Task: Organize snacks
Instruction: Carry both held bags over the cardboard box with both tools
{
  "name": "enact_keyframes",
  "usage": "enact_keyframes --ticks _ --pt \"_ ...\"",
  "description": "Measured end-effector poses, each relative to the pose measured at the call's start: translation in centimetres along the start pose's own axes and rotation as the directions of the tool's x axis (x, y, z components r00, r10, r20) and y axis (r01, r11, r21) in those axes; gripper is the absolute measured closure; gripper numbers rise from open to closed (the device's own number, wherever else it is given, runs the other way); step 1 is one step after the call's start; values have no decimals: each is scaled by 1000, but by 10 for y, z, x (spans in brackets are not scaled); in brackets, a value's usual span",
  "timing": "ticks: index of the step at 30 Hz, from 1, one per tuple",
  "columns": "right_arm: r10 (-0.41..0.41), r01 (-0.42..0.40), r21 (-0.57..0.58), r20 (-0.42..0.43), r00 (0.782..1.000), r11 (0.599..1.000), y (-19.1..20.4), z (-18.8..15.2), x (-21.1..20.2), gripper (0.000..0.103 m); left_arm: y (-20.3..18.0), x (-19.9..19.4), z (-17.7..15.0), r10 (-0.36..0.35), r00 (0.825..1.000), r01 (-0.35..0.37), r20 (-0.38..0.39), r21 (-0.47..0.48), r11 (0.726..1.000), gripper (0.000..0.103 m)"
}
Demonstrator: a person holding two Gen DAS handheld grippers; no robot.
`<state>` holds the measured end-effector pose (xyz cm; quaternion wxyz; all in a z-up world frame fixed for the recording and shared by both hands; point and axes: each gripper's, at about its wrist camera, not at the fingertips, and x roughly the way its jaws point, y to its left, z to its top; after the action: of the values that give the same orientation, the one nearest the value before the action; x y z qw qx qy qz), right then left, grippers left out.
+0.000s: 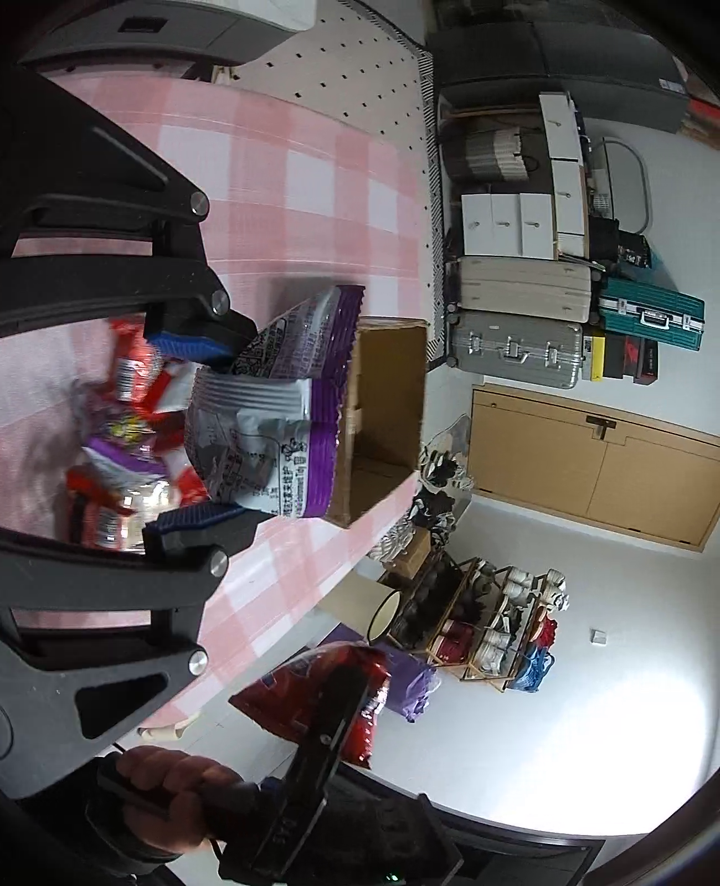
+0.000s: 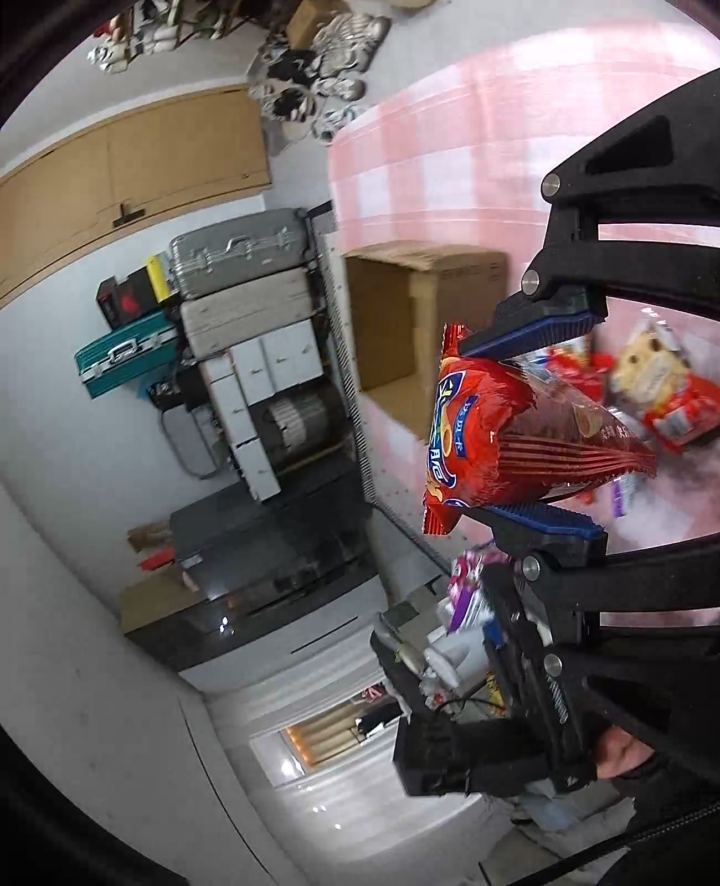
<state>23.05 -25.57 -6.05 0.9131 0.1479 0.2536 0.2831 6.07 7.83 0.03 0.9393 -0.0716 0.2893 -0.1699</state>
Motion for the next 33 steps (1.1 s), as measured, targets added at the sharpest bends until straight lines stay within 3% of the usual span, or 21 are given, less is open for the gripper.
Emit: enact_keyframes --ticks 10,16,24,33 --pt "41 -39 -79 22 999 996 18 65 17 54 -11 42 60 9 1000 -8 10 -2 1000 64" --pt "37 -36 -81 9 999 996 9 98 48 54 -11 77 103 8 1000 -8 6 25 1000 64" --pt "15 -15 -101 -6 1000 995 -5 127 92 54 -6 131 153 10 1000 -9 -24 45 999 64" --pt "-40 34 -84 -71 997 996 -43 135 159 54 14 213 192 9 995 -6 -96 30 1000 64"
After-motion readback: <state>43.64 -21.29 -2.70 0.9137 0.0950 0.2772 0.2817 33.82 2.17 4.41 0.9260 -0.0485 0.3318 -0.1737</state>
